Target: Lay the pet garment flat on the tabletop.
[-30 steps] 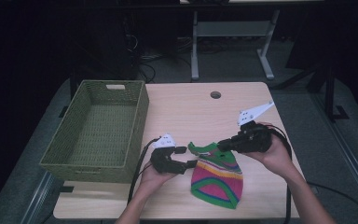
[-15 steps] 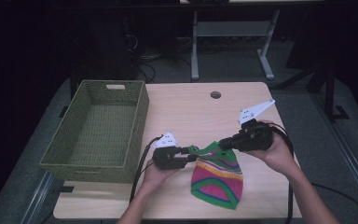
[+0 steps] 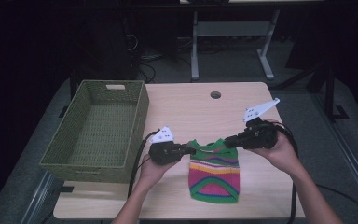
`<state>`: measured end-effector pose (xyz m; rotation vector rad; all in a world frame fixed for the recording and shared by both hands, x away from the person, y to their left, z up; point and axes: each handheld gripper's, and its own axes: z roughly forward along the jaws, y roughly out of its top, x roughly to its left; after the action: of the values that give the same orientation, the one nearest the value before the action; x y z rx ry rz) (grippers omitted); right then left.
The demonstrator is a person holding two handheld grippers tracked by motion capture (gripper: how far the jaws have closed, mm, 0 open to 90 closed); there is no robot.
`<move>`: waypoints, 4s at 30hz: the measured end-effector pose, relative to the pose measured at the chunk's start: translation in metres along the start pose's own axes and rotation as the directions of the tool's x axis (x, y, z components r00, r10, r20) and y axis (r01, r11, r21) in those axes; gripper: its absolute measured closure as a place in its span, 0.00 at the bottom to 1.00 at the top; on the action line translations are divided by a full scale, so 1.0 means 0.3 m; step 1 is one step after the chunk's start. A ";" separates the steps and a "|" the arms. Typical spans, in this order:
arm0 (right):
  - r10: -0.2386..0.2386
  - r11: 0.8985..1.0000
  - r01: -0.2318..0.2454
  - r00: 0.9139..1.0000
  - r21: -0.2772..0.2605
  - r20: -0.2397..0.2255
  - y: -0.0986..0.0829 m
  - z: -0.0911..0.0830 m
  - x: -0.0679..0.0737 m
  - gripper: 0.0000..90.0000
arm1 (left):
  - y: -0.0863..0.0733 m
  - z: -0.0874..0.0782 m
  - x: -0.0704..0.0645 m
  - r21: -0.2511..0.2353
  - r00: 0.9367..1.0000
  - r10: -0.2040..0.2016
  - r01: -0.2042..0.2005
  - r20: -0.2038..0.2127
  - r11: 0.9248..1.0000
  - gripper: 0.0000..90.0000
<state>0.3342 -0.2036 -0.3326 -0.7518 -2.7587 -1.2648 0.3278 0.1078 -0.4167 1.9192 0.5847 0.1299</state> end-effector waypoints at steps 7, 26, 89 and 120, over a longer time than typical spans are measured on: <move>0.008 1.000 -0.008 1.000 0.010 0.030 -0.012 -0.004 -0.020 0.92 | 0.012 0.003 0.009 -0.018 0.999 -0.034 0.033 -0.036 0.999 0.91; 0.073 0.996 -0.078 0.988 0.032 0.140 -0.005 0.025 -0.115 0.92 | 0.049 0.053 0.044 0.010 0.995 -0.063 0.064 -0.076 0.998 0.91; 0.291 0.956 -0.288 0.955 -0.055 0.053 -0.222 0.072 -0.303 0.45 | 0.010 0.069 0.086 0.060 0.974 -0.187 0.196 -0.128 0.979 0.42; 0.289 0.954 -0.285 0.957 -0.098 0.033 -0.365 0.001 -0.253 0.43 | -0.045 0.016 0.005 0.125 0.985 -0.153 0.163 -0.085 0.979 0.29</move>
<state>0.3542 -0.2960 -0.4263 -1.1544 -2.5164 -1.3329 0.3263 0.1086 -0.4309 1.9926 0.8112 0.0628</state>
